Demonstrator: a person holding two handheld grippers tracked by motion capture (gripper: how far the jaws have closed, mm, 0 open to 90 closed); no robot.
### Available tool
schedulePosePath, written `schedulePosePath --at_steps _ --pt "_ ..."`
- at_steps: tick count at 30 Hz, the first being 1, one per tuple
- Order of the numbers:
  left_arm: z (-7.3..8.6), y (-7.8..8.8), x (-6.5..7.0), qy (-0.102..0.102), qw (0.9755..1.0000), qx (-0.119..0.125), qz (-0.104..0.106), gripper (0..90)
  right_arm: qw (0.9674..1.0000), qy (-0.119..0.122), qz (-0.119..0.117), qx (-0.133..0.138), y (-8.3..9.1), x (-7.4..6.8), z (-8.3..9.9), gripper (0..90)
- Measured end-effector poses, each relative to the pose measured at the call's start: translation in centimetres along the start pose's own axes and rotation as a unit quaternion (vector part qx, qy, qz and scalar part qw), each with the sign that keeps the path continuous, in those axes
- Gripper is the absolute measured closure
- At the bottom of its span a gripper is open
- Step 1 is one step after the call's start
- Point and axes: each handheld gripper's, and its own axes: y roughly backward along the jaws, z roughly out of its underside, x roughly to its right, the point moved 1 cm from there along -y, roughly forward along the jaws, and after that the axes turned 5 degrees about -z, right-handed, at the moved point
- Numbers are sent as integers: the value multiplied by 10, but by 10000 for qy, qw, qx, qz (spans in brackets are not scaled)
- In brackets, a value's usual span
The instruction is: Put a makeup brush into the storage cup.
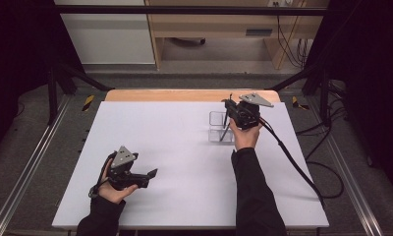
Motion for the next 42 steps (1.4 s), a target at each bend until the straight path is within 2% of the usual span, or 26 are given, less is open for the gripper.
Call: schedulePosePath --at_steps 13,25,33,42 --pt "0 0 1 0 10000 -10 -8 81 9999 -45 -35 -132 -4 1 14 837" --pt "0 -1 0 -4 10000 -19 -7 81 9996 65 50 -274 -6 0 20 837" --pt "0 -1 1 -21 10000 -34 -5 82 9994 -7 85 -333 -6 2 26 836" --pt "0 -2 1 -30 10000 -43 -8 83 9985 -24 89 -538 -5 3 33 834"
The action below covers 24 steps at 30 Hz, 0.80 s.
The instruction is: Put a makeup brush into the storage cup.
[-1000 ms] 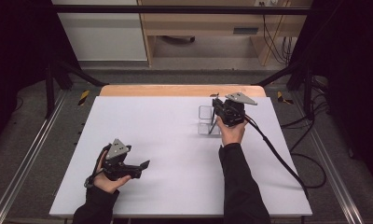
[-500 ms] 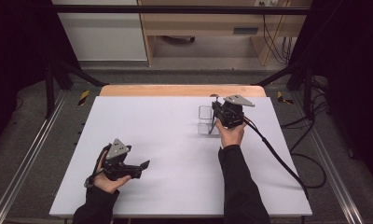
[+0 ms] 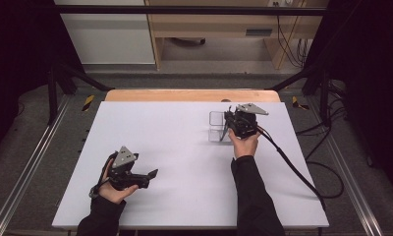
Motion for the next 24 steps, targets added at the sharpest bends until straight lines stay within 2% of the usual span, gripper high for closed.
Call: schedulePosePath --at_steps 5,9,11,16,24 --pt "0 -1 0 0 10000 -14 -3 83 9999 4 -52 -149 0 -1 3 828" --pt "0 0 0 5 10000 -12 -7 83 9996 -25 -91 -249 1 -5 5 755" --pt "0 0 0 9 10000 -8 -8 83 9996 40 -72 -258 3 -7 6 722" --pt "0 0 -1 35 10000 12 -28 83 9996 64 -150 -217 14 -12 9 593" --pt "0 1 -2 60 10000 41 -37 83 9993 171 -326 -108 35 -15 15 336"
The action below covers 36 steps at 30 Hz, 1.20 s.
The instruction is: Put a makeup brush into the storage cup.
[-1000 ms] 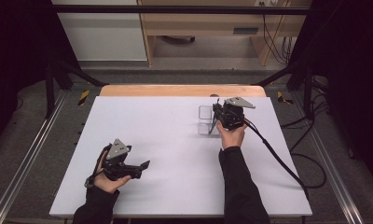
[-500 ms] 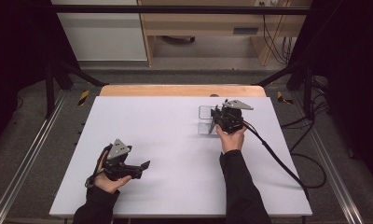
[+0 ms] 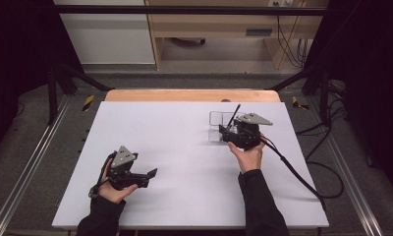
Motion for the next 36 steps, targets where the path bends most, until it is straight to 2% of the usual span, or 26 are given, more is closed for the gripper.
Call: schedulePosePath --at_steps 4,10,21,27,33,36 --pt "0 0 0 19 10000 18 -3 82 9999 3 -147 36 8 -2 5 249" --pt "0 2 0 36 10000 36 -3 82 9997 84 -226 39 21 -5 11 149" --pt "1 7 -4 128 9998 166 7 80 9980 86 -630 60 44 -6 28 113" --pt "4 7 -6 165 9997 149 35 79 9970 158 -752 91 57 -3 37 110" --pt "6 7 -6 208 9996 174 49 79 9960 252 -860 10 68 -1 49 107" --pt "7 7 -6 201 9996 184 64 79 9963 267 -821 -27 73 2 54 94"
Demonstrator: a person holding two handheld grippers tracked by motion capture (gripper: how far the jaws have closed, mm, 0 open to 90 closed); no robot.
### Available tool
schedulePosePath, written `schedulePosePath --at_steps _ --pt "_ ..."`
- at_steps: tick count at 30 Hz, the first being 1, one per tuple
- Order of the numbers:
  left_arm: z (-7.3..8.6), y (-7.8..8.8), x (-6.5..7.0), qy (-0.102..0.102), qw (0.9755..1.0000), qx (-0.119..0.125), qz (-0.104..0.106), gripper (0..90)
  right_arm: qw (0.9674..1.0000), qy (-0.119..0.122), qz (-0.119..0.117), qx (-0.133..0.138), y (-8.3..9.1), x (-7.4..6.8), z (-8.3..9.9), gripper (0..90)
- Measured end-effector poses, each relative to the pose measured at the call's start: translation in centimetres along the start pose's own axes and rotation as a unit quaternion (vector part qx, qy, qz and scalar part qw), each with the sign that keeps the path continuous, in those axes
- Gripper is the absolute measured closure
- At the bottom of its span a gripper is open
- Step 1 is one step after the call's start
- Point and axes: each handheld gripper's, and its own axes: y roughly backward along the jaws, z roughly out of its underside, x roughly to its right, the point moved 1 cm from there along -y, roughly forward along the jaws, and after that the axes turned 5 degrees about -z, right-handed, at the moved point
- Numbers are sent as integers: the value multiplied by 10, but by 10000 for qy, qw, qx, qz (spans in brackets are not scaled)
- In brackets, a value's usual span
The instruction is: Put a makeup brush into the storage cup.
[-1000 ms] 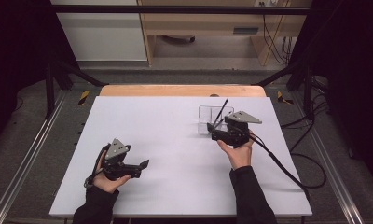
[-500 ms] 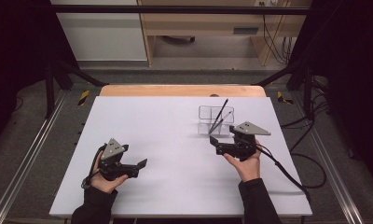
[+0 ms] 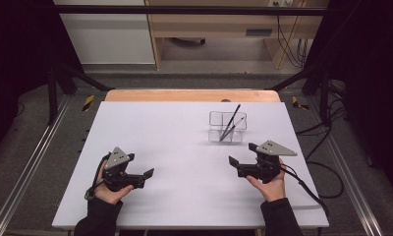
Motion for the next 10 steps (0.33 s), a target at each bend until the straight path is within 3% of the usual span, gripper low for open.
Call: schedulePosePath --at_steps 10 --pt "2 -1 -1 14 10000 -8 9 75 9997 -93 121 -189 11 5 18 39"
